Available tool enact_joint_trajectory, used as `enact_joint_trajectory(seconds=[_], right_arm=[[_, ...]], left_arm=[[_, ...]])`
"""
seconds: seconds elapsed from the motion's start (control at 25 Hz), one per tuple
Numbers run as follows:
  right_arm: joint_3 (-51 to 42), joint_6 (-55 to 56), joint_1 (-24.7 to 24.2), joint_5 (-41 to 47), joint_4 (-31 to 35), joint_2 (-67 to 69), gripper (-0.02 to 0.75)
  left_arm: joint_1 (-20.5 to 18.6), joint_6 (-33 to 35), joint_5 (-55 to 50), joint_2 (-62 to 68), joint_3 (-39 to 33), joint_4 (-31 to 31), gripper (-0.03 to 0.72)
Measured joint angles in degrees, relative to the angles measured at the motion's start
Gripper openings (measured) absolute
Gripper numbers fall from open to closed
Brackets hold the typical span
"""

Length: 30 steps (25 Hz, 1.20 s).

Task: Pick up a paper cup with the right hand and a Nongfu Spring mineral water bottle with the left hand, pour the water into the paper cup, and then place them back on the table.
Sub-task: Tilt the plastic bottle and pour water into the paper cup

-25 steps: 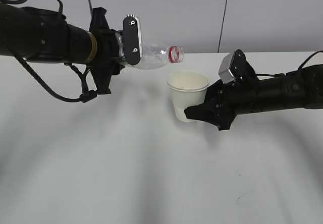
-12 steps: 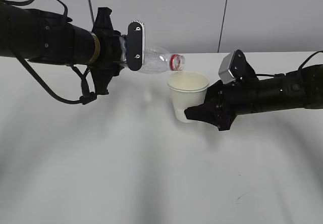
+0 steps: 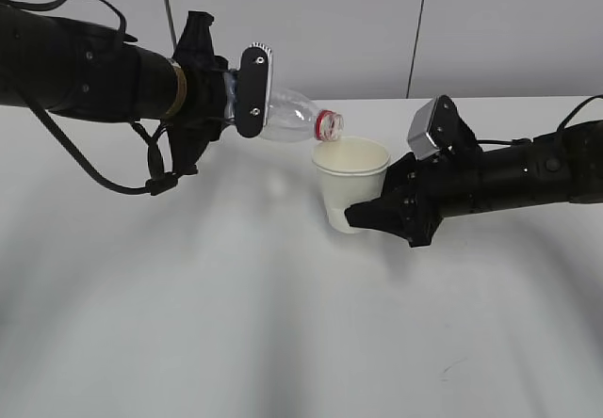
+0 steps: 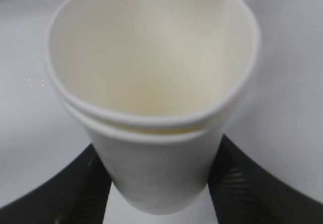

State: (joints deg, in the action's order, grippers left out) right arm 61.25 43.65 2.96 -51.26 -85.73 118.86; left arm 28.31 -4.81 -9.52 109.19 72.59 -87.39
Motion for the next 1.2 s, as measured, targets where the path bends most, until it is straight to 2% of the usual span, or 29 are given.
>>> enact_joint_trajectory(seconds=[1.2], right_arm=[[0.0, 2.4, 0.0, 0.0, -2.7, 0.0, 0.408]], left_arm=[[0.0, 0.2, -1.2, 0.0, 0.0, -7.9, 0.302]])
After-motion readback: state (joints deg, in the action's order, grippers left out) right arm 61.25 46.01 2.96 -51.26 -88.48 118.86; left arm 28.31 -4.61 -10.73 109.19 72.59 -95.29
